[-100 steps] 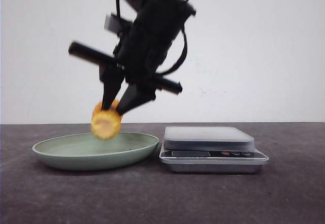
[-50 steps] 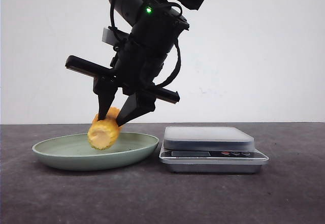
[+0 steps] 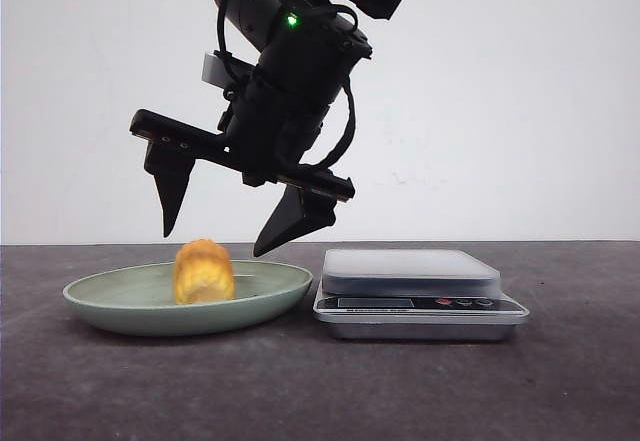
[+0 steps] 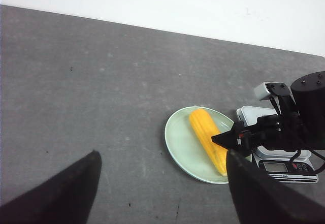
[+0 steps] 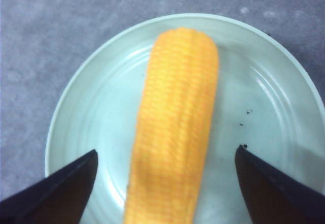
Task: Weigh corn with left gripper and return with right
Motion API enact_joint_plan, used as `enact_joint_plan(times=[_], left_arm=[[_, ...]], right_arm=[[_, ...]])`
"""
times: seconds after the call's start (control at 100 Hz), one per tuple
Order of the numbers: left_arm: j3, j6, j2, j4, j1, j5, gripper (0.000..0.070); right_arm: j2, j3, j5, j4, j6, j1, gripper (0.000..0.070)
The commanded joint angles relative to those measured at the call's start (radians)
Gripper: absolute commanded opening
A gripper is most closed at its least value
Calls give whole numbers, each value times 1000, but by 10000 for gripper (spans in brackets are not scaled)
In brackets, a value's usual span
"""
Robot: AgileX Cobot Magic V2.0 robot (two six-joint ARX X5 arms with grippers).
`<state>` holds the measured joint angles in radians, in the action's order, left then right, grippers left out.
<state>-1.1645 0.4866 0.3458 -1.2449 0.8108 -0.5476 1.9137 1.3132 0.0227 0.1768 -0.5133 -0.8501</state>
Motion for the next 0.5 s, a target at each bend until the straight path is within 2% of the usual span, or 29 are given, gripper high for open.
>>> enact_joint_plan(times=[0.0,0.19,0.35,0.49], left_arm=[[-11,1,6,10,8,-4,471],[-11,0,6,10,8,-4,470],[-11,-2,6,11,8,-6,470],[-11,-2,6,18,8,-6,470]], right_arm=[[-21,43,3,13,60,-2,555],[-169,93,6,142,171,40,555],[-367,93,57,230,240,98,555],[-576,93,78,358,301,157,555]])
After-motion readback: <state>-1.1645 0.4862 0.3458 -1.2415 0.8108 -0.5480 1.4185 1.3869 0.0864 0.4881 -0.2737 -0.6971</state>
